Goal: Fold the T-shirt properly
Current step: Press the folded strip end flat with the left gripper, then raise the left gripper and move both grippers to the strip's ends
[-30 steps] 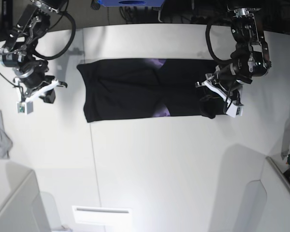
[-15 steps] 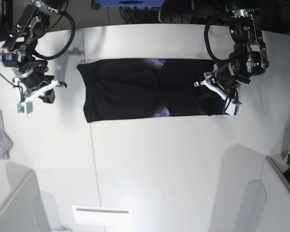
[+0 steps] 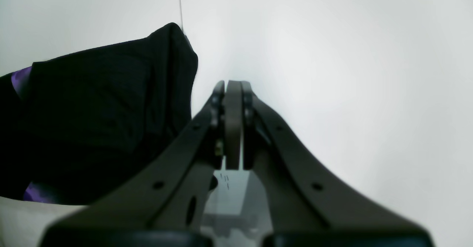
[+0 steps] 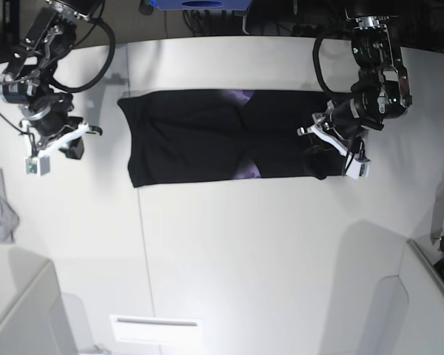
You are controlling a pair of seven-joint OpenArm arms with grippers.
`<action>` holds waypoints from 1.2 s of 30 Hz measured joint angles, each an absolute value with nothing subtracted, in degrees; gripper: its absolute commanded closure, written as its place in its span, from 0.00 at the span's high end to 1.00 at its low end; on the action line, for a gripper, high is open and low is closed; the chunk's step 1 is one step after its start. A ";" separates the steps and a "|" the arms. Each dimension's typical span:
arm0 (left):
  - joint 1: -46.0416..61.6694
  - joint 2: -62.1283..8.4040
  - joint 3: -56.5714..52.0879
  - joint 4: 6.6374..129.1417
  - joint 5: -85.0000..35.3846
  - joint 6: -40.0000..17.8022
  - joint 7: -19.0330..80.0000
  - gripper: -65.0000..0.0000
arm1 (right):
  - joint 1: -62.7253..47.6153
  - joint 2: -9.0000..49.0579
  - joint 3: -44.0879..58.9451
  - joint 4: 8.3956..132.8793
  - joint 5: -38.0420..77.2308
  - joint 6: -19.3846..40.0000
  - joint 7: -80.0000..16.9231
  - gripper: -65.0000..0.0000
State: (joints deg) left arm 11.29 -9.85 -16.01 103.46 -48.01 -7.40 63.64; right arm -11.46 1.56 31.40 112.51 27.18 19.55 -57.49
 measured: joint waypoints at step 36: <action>16.84 -17.30 -40.73 102.15 -47.79 -8.19 63.02 0.00 | -5.80 2.02 31.75 105.58 44.36 29.65 -75.05 0.65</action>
State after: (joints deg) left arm 16.84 -17.30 -40.73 102.15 -47.79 -8.19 63.02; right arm -5.80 2.02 31.75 105.58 44.36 29.65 -75.05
